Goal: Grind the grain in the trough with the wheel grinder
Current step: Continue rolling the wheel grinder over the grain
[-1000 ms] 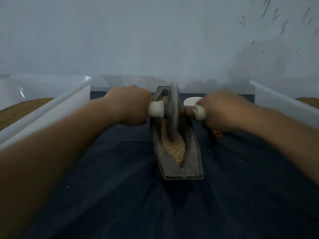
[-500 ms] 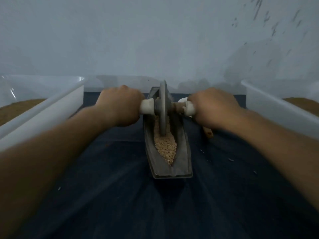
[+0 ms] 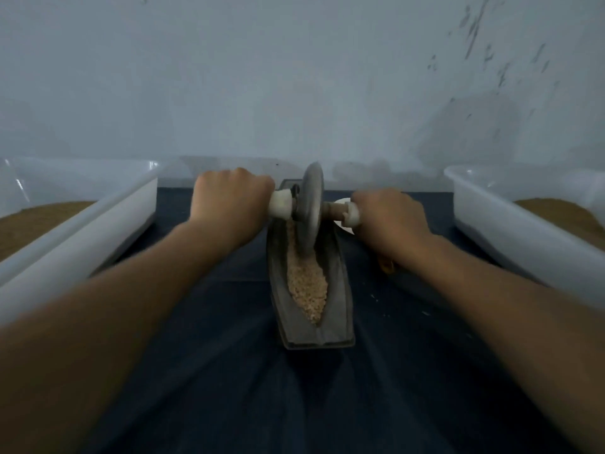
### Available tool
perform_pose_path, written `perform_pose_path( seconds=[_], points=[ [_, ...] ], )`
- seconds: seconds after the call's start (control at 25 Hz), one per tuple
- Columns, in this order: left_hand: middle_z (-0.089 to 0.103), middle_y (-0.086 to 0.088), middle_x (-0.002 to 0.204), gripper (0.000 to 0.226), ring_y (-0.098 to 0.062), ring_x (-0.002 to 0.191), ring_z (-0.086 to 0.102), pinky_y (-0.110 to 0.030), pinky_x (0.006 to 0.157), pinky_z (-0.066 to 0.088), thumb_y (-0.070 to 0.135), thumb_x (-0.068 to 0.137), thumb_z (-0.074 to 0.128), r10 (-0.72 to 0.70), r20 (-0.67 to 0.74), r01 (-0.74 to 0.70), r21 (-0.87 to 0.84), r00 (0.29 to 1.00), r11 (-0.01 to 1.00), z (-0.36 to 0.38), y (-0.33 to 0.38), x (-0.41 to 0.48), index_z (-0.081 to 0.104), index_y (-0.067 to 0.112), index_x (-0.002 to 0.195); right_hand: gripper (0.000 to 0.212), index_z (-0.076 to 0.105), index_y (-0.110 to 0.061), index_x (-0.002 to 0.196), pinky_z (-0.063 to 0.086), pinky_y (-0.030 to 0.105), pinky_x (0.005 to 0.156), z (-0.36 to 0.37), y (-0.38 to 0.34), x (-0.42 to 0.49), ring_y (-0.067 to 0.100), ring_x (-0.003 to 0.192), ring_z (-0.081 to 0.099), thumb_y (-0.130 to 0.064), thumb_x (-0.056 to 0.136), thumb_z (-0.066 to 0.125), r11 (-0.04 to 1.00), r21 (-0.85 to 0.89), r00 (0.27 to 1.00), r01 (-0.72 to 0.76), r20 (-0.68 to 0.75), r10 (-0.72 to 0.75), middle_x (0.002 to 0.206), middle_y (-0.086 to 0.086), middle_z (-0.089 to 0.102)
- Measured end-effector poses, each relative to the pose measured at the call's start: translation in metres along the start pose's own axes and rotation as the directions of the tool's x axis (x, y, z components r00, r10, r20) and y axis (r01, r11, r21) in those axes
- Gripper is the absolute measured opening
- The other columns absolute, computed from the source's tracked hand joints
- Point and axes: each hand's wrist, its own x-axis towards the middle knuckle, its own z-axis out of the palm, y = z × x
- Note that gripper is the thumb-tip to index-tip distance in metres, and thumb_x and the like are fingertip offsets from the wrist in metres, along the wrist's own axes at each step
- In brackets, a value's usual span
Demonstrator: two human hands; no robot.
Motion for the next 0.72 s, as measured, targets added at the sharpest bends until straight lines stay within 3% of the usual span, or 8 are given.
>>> perform_pose_path(
  seconds=[0.08,0.2,0.28,0.36,0.44,0.48,0.6,0.72],
  points=[
    [0.066,0.002,0.084,0.01,-0.02,0.075,0.065,-0.032,0.06,0.046,0.036,0.078,0.067,0.112,0.279,-0.056,-0.198,0.954,0.978,-0.004,-0.02,-0.009,0.061,0.03,0.084,0.028,0.046,-0.044,0.076,0.032,0.024,0.045,-0.015,0.009,-0.018,0.015,0.052,0.052,-0.03,0.07,0.069,0.974,-0.149,0.982,0.171,-0.05,-0.18,0.06,-0.012,0.051],
    [0.065,0.004,0.057,0.018,-0.008,0.049,0.062,-0.02,0.043,0.042,0.032,0.066,0.075,0.308,0.62,0.05,-0.49,0.722,0.87,-0.012,-0.039,-0.023,0.06,0.024,0.063,0.045,0.039,-0.047,0.067,0.009,0.008,0.041,-0.034,0.007,-0.033,-0.002,0.032,0.016,-0.033,0.031,0.062,0.917,-0.345,0.92,0.198,-0.256,-0.295,0.039,-0.015,0.02],
    [0.064,0.003,0.057,0.018,-0.011,0.05,0.062,-0.022,0.043,0.04,0.033,0.069,0.074,0.236,0.583,0.073,-0.457,0.778,0.887,-0.005,-0.036,-0.021,0.059,0.024,0.064,0.033,0.043,-0.037,0.06,0.017,0.014,0.042,-0.026,-0.001,-0.022,0.005,0.037,0.031,-0.031,0.047,0.072,0.935,-0.325,0.962,0.143,-0.176,-0.208,0.046,-0.014,0.035],
    [0.063,0.004,0.07,0.012,-0.019,0.062,0.063,-0.026,0.052,0.037,0.034,0.08,0.067,-0.007,0.263,0.066,-0.215,0.965,0.974,0.004,-0.018,-0.016,0.058,0.027,0.075,0.012,0.061,-0.03,0.082,0.029,0.023,0.048,-0.015,-0.01,-0.003,0.018,0.058,0.049,-0.026,0.077,0.071,0.977,-0.212,0.992,0.021,-0.118,-0.047,0.069,-0.006,0.054],
    [0.063,-0.001,0.078,0.006,-0.027,0.069,0.063,-0.03,0.055,0.034,0.031,0.088,0.06,-0.095,-0.05,0.093,-0.029,0.994,0.995,0.01,0.0,-0.014,0.059,0.026,0.087,0.009,0.065,-0.024,0.096,0.04,0.028,0.057,-0.012,-0.015,0.004,0.022,0.072,0.054,-0.024,0.088,0.067,0.991,-0.125,0.993,-0.046,-0.113,0.032,0.083,-0.001,0.062],
    [0.063,-0.002,0.08,0.006,-0.028,0.071,0.063,-0.031,0.057,0.035,0.03,0.089,0.058,-0.113,-0.075,0.11,-0.049,0.991,0.993,0.011,0.003,-0.016,0.059,0.024,0.089,0.008,0.063,-0.024,0.095,0.041,0.029,0.058,-0.011,-0.013,0.004,0.022,0.073,0.055,-0.024,0.088,0.066,0.991,-0.127,0.995,-0.03,-0.094,0.018,0.086,0.0,0.063],
    [0.06,0.007,0.079,0.007,-0.02,0.071,0.06,-0.031,0.06,0.04,0.037,0.081,0.062,0.003,0.212,0.041,-0.204,0.977,0.978,0.003,-0.016,-0.027,0.058,0.032,0.082,0.017,0.054,-0.034,0.078,0.034,0.025,0.048,-0.031,-0.002,-0.017,0.014,0.059,0.052,-0.025,0.076,0.069,0.977,-0.167,0.991,0.134,0.0,-0.136,0.071,-0.007,0.058],
    [0.058,0.015,0.064,0.02,-0.002,0.058,0.056,-0.023,0.051,0.039,0.045,0.064,0.072,0.157,0.499,0.045,-0.369,0.852,0.928,-0.007,-0.037,-0.037,0.054,0.036,0.068,0.045,0.047,-0.063,0.078,0.027,0.018,0.039,-0.045,0.007,-0.035,0.005,0.042,0.045,-0.026,0.054,0.06,0.959,-0.142,0.969,0.247,0.043,-0.243,0.049,-0.012,0.047]
  ],
)
